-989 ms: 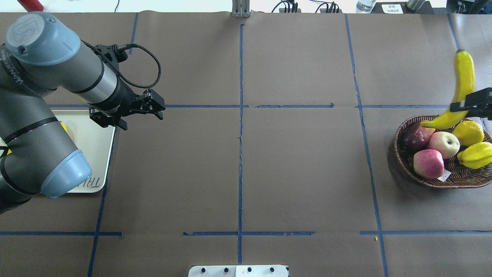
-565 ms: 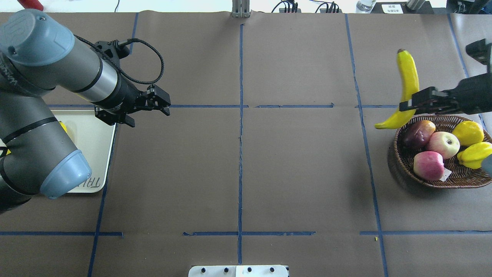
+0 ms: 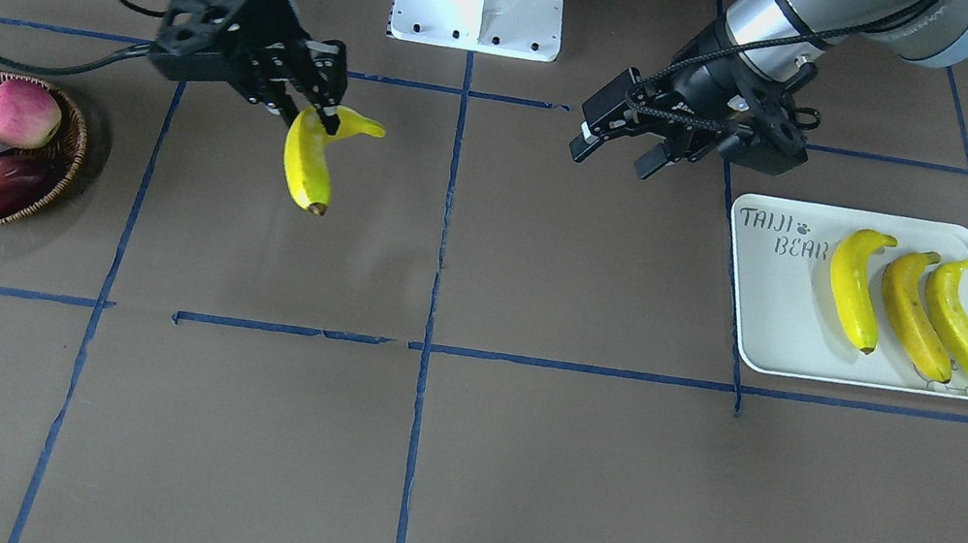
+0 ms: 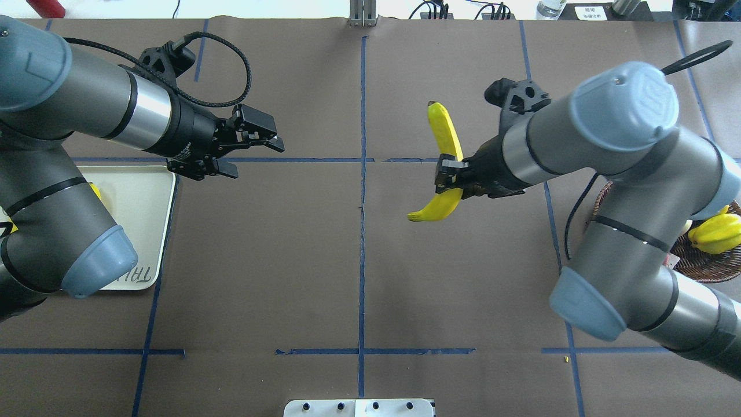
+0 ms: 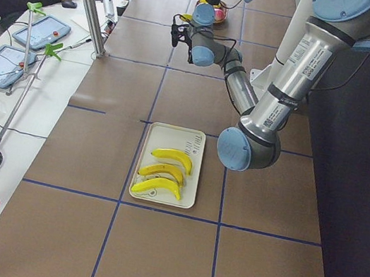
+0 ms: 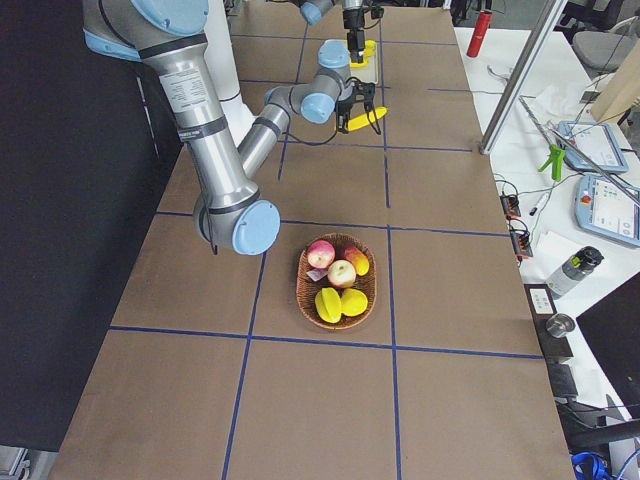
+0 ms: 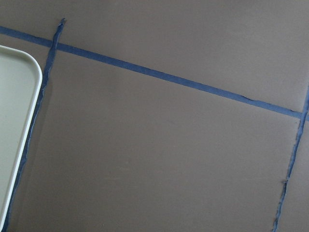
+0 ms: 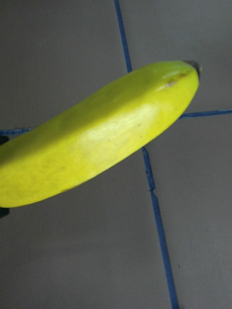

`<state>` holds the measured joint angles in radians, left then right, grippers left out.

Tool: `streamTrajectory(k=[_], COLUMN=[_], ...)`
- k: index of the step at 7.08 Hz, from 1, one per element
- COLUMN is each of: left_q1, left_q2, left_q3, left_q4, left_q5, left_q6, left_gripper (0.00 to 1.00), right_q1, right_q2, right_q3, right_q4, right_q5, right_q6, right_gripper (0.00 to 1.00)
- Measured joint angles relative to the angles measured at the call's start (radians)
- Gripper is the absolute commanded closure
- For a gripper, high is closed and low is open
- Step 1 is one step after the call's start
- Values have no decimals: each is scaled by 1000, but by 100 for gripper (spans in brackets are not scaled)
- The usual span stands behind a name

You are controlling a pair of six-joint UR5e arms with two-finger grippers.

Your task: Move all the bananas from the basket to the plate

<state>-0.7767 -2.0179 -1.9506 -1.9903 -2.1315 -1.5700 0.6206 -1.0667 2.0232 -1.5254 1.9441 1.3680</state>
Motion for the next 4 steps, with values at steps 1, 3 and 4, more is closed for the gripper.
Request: streamTrajectory(k=[1, 3, 4], left_q1=[2, 16, 36], left_q2=[-4, -5, -8], left_q3=[1, 35, 61], left_q4=[-11, -127, -207], left_q5=[1, 2, 3], left_q6=[-2, 0, -1], left_gripper=[0, 0, 0], right_q1=[-47, -104, -132], right_q2=[59, 105, 120], right_q3=[2, 2, 2], right_q4=[-76, -112, -115], right_q5=[-42, -73, -92], right_q6=[35, 59, 58], right_gripper=[100, 100, 100])
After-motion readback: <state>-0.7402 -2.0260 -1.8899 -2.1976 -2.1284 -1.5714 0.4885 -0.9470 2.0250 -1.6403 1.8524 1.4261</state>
